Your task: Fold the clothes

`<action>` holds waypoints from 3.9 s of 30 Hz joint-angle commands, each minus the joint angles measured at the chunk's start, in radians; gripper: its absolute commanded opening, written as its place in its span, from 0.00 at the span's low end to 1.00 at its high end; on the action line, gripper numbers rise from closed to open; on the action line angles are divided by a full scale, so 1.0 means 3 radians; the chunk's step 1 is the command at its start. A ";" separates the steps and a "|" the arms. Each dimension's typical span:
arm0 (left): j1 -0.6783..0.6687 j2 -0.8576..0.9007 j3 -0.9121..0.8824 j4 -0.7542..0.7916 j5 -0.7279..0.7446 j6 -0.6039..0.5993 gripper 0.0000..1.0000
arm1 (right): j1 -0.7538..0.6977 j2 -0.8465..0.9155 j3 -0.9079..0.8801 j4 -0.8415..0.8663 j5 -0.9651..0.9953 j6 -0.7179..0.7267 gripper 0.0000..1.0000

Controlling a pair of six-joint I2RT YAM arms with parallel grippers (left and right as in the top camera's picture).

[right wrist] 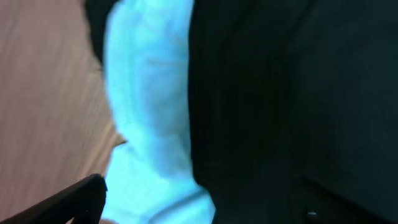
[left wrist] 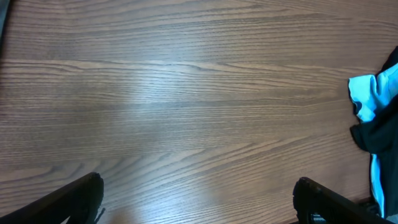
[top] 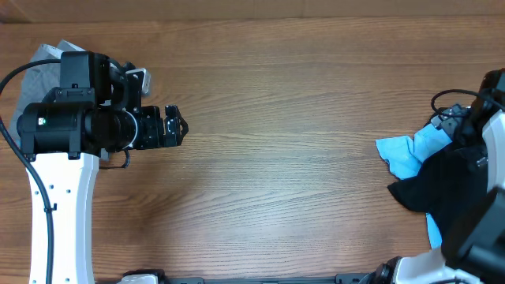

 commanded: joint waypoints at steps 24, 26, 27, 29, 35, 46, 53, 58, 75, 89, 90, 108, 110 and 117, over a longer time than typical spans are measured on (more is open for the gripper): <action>0.0015 -0.0009 0.0071 -0.0013 -0.0011 0.0075 1.00 | 0.0084 0.0153 0.0039 0.0118 -0.0585 -0.0015 0.07; 0.0015 -0.0009 0.0071 -0.0013 -0.0011 0.0075 1.00 | 0.0203 -0.0008 0.0066 0.0159 -0.0930 -0.0251 0.07; 0.0015 -0.0009 0.0071 -0.0013 -0.0010 0.0075 1.00 | 0.0271 -0.0075 0.0066 0.0197 -0.1073 -0.0367 0.07; 0.0015 -0.0008 0.0071 -0.0009 -0.0010 0.0075 1.00 | 0.0467 -0.0195 0.0066 0.0263 -0.1326 -0.0572 0.05; 0.0015 -0.0008 0.0071 -0.0001 -0.0011 0.0075 1.00 | 0.1455 -0.0298 0.0065 0.0546 -0.1663 -0.0759 0.04; 0.0019 -0.0011 0.0090 -0.0043 -0.0284 0.0075 1.00 | 0.3621 -0.0278 0.0065 0.1311 -0.1300 -0.0469 0.15; 0.0019 -0.0011 0.0106 -0.0039 -0.0284 0.0076 1.00 | 0.4181 -0.0280 0.0065 0.1113 -0.0295 -0.0062 0.33; 0.0018 -0.0010 0.0106 -0.0034 -0.0251 0.0076 1.00 | 0.3516 -0.0280 0.0065 0.1026 -0.0257 0.0070 0.50; -0.0092 -0.0008 0.0106 0.0107 -0.0109 0.0178 1.00 | 0.2221 0.0971 -0.0034 0.1408 -0.1064 0.1317 0.04; -0.0090 -0.0008 0.0106 0.0109 -0.0161 0.0249 1.00 | 0.3391 0.1878 -0.0013 0.3755 -0.1597 0.1890 0.04; -0.0090 -0.0008 0.0106 0.0106 -0.0217 0.0249 1.00 | 0.3478 0.1868 0.0013 0.3892 -0.1602 0.1771 0.04; -0.0205 0.0387 -0.0320 0.0342 -0.0032 0.0237 0.18 | 0.2487 0.0313 0.0867 0.1438 -0.1537 0.0094 0.23; -0.0338 0.0557 -0.0567 0.0670 0.0113 0.0238 0.04 | 0.2294 0.0060 0.0874 0.1094 -0.1536 -0.0090 0.22; -0.0932 0.1264 -0.0800 0.1695 0.0045 0.0740 0.04 | 0.2102 -0.0425 0.0872 0.0406 -0.1535 -0.0327 0.22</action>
